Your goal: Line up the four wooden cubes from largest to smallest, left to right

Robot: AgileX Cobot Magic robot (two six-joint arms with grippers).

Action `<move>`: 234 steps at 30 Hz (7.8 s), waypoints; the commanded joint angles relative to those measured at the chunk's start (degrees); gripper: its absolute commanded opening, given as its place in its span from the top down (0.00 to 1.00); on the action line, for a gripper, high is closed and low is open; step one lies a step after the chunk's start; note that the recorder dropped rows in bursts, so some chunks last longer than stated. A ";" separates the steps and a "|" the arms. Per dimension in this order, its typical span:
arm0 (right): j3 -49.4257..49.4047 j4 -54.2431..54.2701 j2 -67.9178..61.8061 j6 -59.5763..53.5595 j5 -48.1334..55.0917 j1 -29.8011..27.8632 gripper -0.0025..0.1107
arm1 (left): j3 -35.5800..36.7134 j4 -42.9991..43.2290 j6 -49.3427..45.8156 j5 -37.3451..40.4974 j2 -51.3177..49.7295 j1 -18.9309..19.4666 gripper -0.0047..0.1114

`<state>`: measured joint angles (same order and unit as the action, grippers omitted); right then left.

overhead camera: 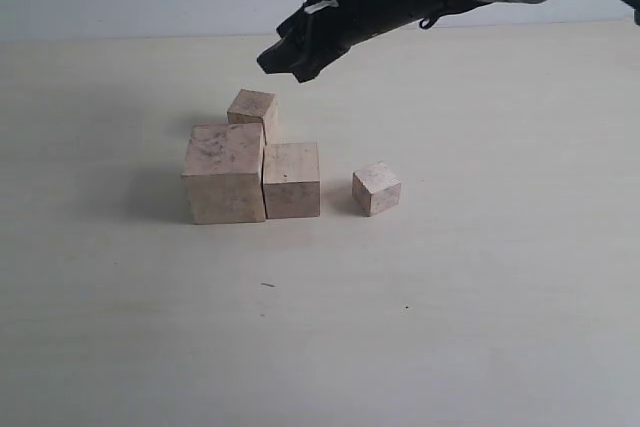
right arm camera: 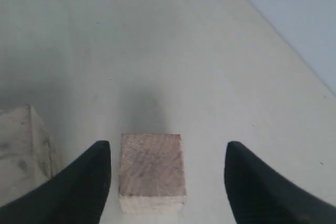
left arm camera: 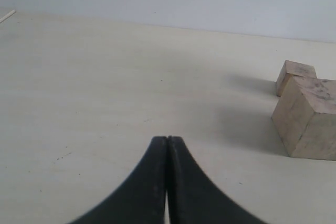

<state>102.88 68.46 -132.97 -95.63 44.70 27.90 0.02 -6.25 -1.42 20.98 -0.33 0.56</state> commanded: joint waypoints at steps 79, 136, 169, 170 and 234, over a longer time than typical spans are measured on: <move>-12.14 -11.64 8.82 -2.31 13.01 -9.88 0.98 | -0.02 0.04 0.19 -0.55 0.33 -0.30 0.96; -13.91 -15.38 0.03 -9.24 18.82 -7.23 0.86 | -0.02 0.04 0.19 -0.55 0.33 -0.30 0.96; -13.91 -17.28 7.52 -3.89 16.19 -7.23 0.36 | -0.02 0.04 0.19 -0.55 0.33 -0.30 0.96; -13.91 -18.52 7.60 -2.84 14.82 -7.23 0.36 | -0.02 0.04 0.19 -0.55 0.33 -0.30 0.96; -23.78 -48.17 41.12 79.69 9.51 -3.92 0.98 | -0.02 0.04 0.19 -0.55 0.33 -0.30 0.96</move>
<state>84.45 25.28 -97.93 -23.41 60.62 22.35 0.02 -6.25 -1.42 20.98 -0.33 0.56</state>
